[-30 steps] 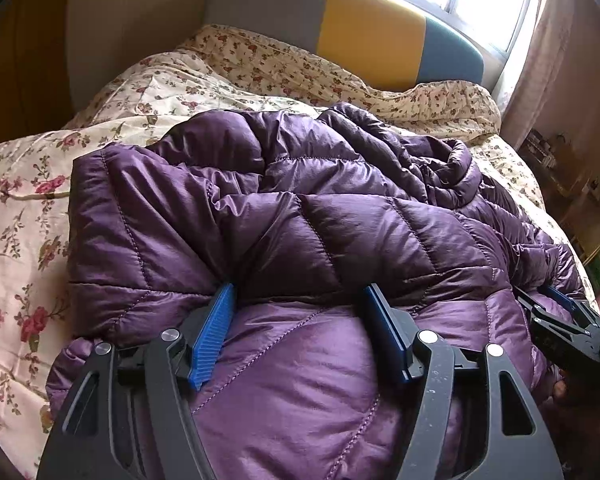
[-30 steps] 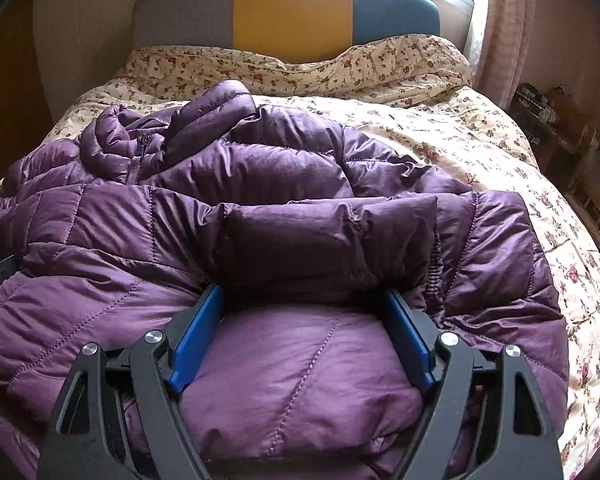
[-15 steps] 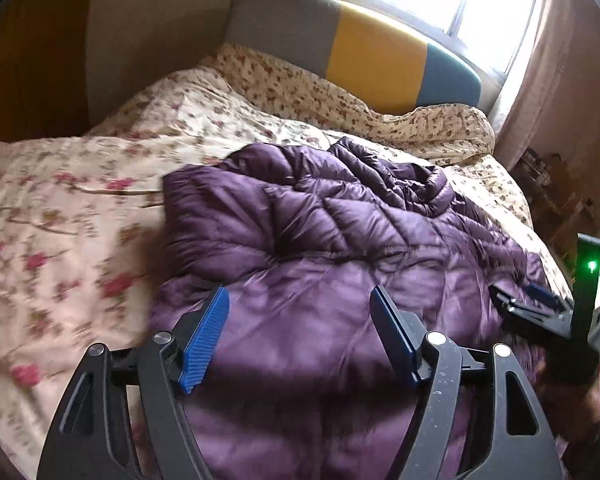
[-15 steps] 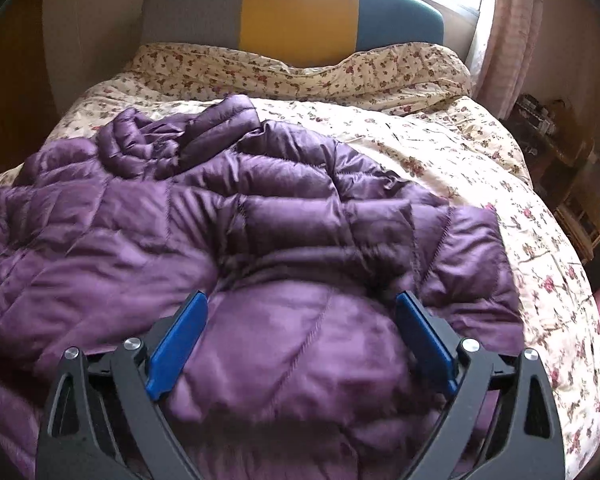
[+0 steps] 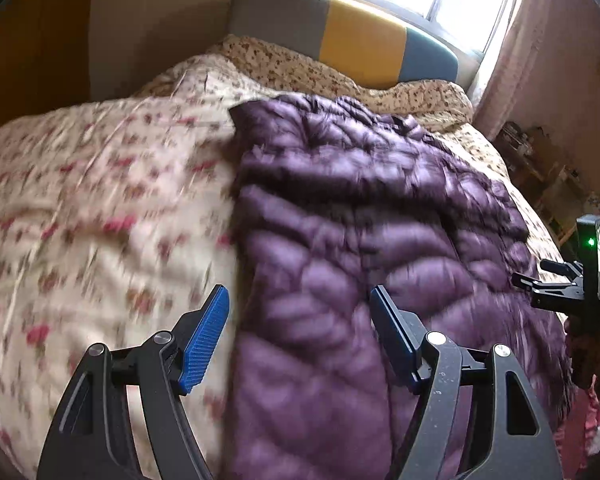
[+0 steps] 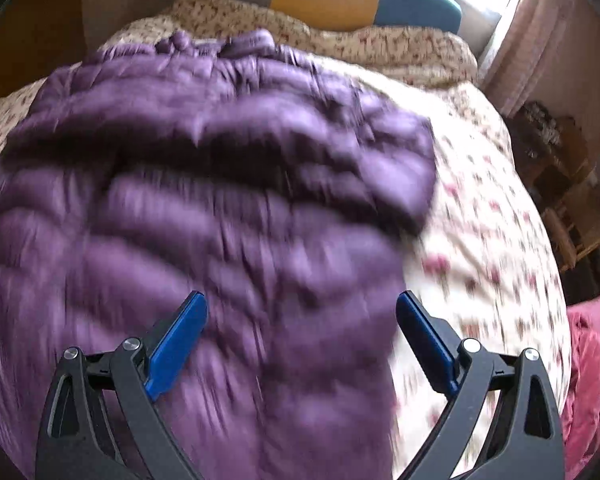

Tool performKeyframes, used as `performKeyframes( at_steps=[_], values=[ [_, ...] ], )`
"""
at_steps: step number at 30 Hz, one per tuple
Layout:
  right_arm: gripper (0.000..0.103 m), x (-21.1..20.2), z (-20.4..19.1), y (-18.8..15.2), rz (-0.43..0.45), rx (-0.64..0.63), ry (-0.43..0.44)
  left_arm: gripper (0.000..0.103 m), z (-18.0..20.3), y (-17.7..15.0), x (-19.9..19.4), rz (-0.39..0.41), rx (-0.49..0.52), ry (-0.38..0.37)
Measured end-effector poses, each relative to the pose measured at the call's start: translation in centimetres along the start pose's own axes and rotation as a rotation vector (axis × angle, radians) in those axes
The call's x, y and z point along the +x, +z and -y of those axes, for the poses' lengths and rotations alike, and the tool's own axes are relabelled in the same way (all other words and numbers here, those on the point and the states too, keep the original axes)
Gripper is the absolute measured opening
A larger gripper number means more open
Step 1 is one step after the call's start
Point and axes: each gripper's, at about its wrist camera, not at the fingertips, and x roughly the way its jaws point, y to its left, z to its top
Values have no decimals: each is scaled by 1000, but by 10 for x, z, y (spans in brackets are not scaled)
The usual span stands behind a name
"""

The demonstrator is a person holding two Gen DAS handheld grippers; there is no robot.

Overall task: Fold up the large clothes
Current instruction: 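Grasp the purple jacket hem with the right gripper while the left gripper grasps the hem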

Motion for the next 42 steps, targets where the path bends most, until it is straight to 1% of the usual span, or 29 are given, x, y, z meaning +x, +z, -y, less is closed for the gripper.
performKeyframes(
  at_steps=[3, 5, 10, 13, 14, 15, 16, 17, 18, 19, 20, 22, 23, 27, 32, 37, 42],
  values=[
    [95, -17, 12, -34, -26, 22, 35, 72, -5, -28, -17, -22, 3, -22],
    [95, -27, 18, -51, -39, 37, 56, 72, -5, -42, -24, -36, -2, -38],
    [93, -52, 18, -95, -86, 20, 100, 72, -4, -76, -36, -77, -22, -76],
    [83, -60, 16, -116, -116, 23, 144, 71, -4, -93, -42, -90, -37, -90],
    [78, -61, 15, -121, -127, 25, 164, 66, -4, -98, -45, -94, -47, -99],
    [75, -63, 15, -124, -132, 27, 179, 64, -4, -101, -47, -99, -56, -107],
    [67, -64, 14, -128, -137, 28, 196, 60, -4, -106, -49, -102, -61, -110],
    [58, -66, 14, -131, -142, 25, 212, 53, -4, -109, -51, -101, -58, -113],
    [53, -69, 13, -132, -143, 13, 231, 47, -3, -111, -53, -101, -56, -116],
    [38, -70, 11, -132, -142, 0, 248, 35, -3, -112, -55, -101, -55, -117],
    [25, -74, 8, -131, -139, -19, 255, 25, -4, -112, -56, -99, -58, -120],
    [14, -79, 1, -126, -127, -60, 249, 16, -5, -111, -59, -96, -66, -132],
    [11, -83, -2, -122, -117, -84, 243, 12, -4, -109, -62, -88, -62, -133],
    [9, -103, -5, -103, -51, -153, 220, 7, 1, -96, -79, -45, -48, -163],
    [9, -124, -3, -76, 41, -189, 193, 7, 10, -71, -89, 5, -26, -198],
    [9, -119, -4, -32, 107, -180, 164, 7, 18, -33, -87, 70, -13, -226],
    [9, -104, 1, 11, 149, -162, 135, 7, 24, 9, -69, 114, 9, -219]
  ],
)
